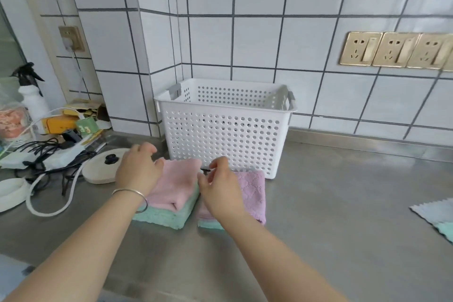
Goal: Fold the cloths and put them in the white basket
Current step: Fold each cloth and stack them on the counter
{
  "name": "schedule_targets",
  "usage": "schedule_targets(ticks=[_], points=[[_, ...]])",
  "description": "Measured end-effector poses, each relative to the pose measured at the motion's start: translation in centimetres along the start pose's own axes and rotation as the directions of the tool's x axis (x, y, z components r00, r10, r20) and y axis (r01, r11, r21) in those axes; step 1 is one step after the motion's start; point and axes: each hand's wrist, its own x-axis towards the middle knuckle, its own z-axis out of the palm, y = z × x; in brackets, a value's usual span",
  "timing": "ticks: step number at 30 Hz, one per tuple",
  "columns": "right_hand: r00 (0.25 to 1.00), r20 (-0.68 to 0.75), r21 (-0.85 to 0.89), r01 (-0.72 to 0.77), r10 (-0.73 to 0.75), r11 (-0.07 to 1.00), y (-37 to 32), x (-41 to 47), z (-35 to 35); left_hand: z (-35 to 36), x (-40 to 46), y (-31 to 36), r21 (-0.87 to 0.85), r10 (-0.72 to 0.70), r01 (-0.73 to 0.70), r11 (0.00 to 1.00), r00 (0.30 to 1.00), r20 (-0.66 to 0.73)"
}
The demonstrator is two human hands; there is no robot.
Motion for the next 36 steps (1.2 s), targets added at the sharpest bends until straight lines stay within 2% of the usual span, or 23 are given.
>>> schedule_targets(ticks=[2, 5, 9, 12, 14, 16, 21, 24, 28, 30, 32, 36], points=[[0.99, -0.062, -0.086, 0.125, -0.13, 0.988, 1.6, -1.9, -3.4, -0.6, -1.0, 4.0, -0.135, 0.1, -0.105, 0.985, 0.994, -0.041], [0.956, -0.196, -0.277, 0.161, -0.22, 0.947, 7.2, -5.4, -9.2, 0.7, -4.9, 11.2, -0.339, 0.238, -0.207, 0.918, 0.97, 0.052], [0.939, -0.341, -0.404, -0.105, -0.043, 0.909, 15.1, -10.7, -17.5, 4.7, -11.1, 19.6, -0.411, 0.462, -0.361, 0.837, 0.869, 0.178], [0.931, -0.36, -0.489, -0.243, 0.061, 0.838, 18.4, -12.6, -21.2, 6.6, -13.7, 23.0, -0.379, 0.507, -0.395, 0.837, 0.822, 0.261], [0.828, -0.537, -0.489, -0.462, 0.162, 0.74, 23.0, -18.8, -30.7, 9.6, -20.9, 33.3, -0.464, 0.655, -0.487, 0.74, 0.677, 0.335], [0.814, -0.548, -0.498, -0.501, 0.191, 0.708, 24.7, -19.5, -32.2, 10.1, -22.6, 34.3, -0.511, 0.683, -0.468, 0.721, 0.604, 0.41], [0.778, -0.605, -0.544, -0.559, 0.169, 0.626, 27.1, -21.2, -36.4, 13.2, -27.6, 39.8, -0.531, 0.75, -0.532, 0.66, 0.508, 0.424], [0.766, -0.622, -0.611, -0.605, 0.162, 0.511, 27.9, -21.1, -38.0, 14.7, -30.0, 42.7, -0.51, 0.781, -0.592, 0.624, 0.456, 0.427], [0.748, -0.649, -0.638, -0.635, 0.139, 0.436, 28.6, -20.4, -39.8, 16.1, -31.7, 45.7, -0.432, 0.793, -0.665, 0.609, 0.487, 0.367], [0.785, -0.617, -0.678, -0.57, 0.063, 0.464, 28.9, -20.1, -40.5, 16.5, -32.1, 46.9, -0.402, 0.819, -0.714, 0.573, 0.49, 0.297], [0.806, -0.59, -0.712, -0.495, -0.043, 0.498, 29.1, -19.7, -41.5, 16.8, -32.1, 48.2, -0.373, 0.817, -0.727, 0.576, 0.53, 0.228], [0.789, -0.555, -0.76, -0.351, -0.264, 0.547, 27.9, -18.0, -44.6, 16.6, -30.1, 50.1, -0.336, 0.773, -0.707, 0.623, 0.622, 0.123]])
